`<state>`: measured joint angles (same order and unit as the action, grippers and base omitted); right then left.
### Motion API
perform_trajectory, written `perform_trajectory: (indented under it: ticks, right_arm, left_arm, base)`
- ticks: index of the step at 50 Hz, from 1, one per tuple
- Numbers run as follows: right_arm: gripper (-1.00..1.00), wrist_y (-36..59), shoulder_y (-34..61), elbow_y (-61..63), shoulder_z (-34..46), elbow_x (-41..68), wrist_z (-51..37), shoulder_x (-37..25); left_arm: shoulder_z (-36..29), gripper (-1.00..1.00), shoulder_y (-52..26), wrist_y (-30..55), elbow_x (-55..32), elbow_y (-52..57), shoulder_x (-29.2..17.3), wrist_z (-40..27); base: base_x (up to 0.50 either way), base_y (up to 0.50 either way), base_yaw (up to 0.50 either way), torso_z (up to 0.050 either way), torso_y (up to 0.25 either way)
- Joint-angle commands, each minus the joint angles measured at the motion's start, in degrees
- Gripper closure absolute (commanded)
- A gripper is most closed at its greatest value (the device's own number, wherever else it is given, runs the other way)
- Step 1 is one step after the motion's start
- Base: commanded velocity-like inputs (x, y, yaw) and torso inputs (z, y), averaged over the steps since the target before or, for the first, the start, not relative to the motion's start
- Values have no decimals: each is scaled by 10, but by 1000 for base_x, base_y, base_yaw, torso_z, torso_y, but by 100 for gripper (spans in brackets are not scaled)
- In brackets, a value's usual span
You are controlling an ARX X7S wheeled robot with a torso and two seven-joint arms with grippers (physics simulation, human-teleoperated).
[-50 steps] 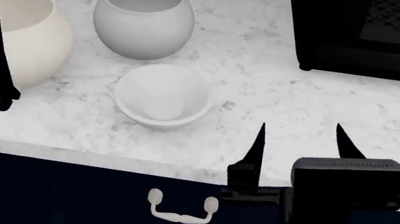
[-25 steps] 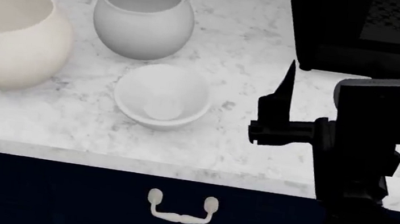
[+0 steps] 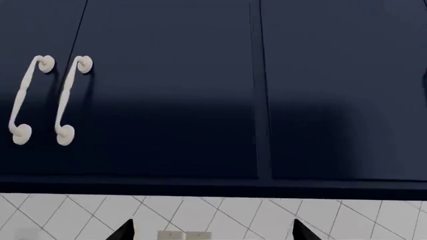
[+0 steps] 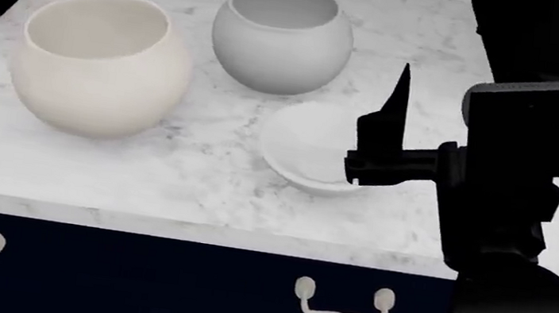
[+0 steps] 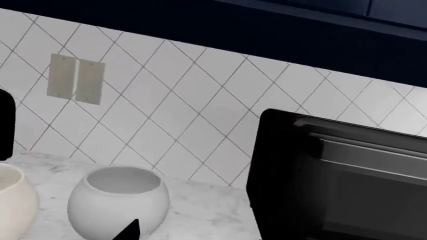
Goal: Stack the bowls from largest to smallest.
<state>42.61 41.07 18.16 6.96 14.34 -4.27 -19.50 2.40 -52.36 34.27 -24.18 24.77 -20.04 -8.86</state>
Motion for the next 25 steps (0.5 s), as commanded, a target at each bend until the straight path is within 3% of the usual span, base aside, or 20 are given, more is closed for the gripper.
perform_trajectory:
  ticks: [1,25]
  right_arm:
    - [-100,4,4,-2,-1,-7,15,8]
    - [-100,-9,-18,4,-18,8,11,7]
  left_arm:
    - [6,-100,-1,1,24,3,2,6]
    - [-4,-100,8,-4,24,8,1,2]
  base:
    - [0,473,0,0,0]
    - [0,466,0,0,0]
